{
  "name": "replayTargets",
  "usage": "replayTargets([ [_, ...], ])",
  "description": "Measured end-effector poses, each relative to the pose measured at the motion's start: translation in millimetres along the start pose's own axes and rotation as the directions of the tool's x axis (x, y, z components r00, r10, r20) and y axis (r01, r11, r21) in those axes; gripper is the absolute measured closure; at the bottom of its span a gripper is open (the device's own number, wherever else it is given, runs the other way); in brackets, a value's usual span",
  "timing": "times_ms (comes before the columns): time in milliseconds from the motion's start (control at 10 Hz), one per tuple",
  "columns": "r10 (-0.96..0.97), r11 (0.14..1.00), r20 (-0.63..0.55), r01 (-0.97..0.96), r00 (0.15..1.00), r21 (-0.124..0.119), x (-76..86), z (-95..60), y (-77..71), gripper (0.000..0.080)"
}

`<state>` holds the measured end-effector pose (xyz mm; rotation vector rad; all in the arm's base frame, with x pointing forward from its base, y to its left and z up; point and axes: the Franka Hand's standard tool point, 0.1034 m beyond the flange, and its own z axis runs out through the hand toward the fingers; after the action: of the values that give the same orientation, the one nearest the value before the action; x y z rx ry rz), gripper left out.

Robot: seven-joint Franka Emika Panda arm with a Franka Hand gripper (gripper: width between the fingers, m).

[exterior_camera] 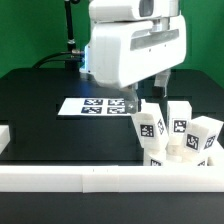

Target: Assemble stool

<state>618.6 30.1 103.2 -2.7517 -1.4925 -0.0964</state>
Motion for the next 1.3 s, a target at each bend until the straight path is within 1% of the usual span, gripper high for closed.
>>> replayTargets([
  [300,0.041,0.999,0.008,-0.041,0.999,0.012,3.1,11.0,-4.2,0.0151],
  [500,0.045,0.999,0.008,-0.045,0.999,0.011,2.0,10.8,-3.1,0.0151],
  [600,0.043,0.999,0.005,-0.043,0.999,0.005,-0.7,9.6,0.2,0.0244],
  [700,0.047,0.999,-0.004,-0.047,0.999,-0.013,-5.8,8.2,5.8,0.0427],
  [800,0.061,0.998,-0.005,-0.061,0.998,-0.014,-4.8,7.6,5.9,0.0465],
  [1000,0.104,0.994,-0.006,-0.104,0.995,-0.014,-5.0,7.4,6.3,0.0465],
  [1100,0.211,0.977,-0.008,-0.211,0.978,-0.013,-4.7,7.5,6.1,0.0465],
  [1200,0.386,0.922,-0.012,-0.386,0.923,-0.009,-2.0,7.8,3.9,0.0465],
  [1300,0.541,0.841,-0.014,-0.541,0.841,-0.005,2.8,8.0,0.5,0.0465],
])
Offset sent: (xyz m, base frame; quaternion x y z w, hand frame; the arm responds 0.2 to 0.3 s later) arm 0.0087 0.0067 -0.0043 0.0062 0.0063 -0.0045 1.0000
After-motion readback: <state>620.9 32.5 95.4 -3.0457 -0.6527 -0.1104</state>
